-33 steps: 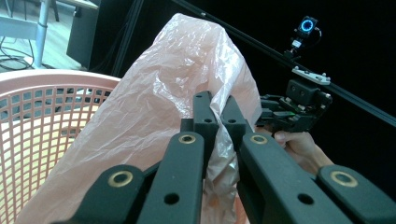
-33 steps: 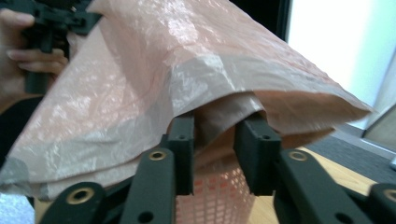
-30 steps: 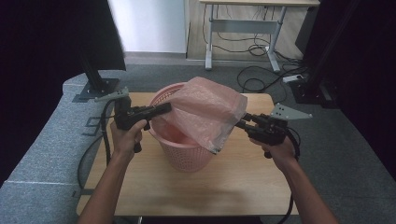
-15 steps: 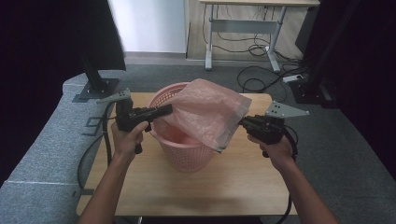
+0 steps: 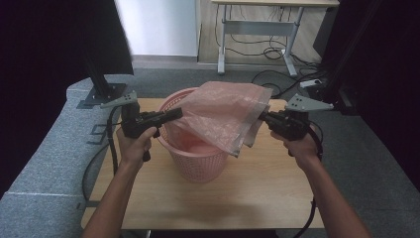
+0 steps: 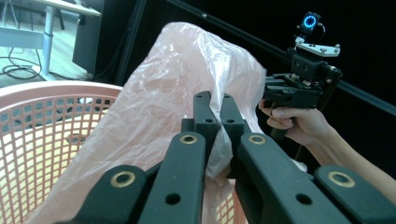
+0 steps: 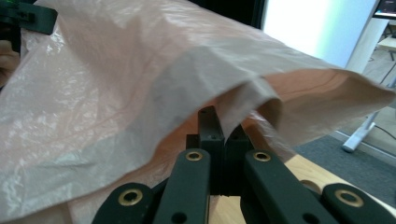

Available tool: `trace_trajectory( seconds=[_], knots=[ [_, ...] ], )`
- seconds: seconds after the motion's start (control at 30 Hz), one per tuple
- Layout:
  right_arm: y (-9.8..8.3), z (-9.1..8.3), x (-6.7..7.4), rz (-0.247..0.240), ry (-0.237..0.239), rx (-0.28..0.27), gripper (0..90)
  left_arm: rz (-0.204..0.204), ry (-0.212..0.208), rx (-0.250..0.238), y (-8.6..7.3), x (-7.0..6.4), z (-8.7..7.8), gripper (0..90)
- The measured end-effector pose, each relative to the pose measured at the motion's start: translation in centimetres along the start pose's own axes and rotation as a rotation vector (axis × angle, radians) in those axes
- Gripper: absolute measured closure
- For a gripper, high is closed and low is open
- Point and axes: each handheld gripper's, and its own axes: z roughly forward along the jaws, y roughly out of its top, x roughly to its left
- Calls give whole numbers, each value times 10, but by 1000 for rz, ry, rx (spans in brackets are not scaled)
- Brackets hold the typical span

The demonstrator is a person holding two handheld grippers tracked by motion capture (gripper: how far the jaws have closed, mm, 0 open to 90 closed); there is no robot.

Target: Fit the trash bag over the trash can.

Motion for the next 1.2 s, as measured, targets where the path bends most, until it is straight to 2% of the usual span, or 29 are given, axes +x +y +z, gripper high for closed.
trace_trajectory(
  seconds=[0.27, 0.37, 0.5, 0.6, 0.7, 0.87, 1.07, 1.2],
  knots=[
    [19, -24, -27, 24, -32, 3, 896, -55, -15, -57, 8, 12, -20, 894],
    [25, -34, -37, 29, -54, 13, 896, -80, -24, -65, 8, 16, -24, 894],
    [31, -35, -50, 16, -103, 50, 895, -123, -33, -59, 8, 24, -30, 893],
    [28, -27, -63, 34, -114, 100, 895, -161, -24, -59, 5, 34, -40, 893],
    [20, -18, -72, 69, -122, 109, 895, -176, -7, -57, -1, 43, -49, 893],
    [8, -1, -74, 103, -115, 114, 893, -199, 39, -38, -10, 54, -59, 893],
    [-14, 29, -78, 138, -110, 180, 893, -217, 93, -6, -18, 64, -65, 892],
    [-34, 41, -83, 163, -105, 236, 893, -229, 118, 20, -23, 70, -64, 891]
  ],
)
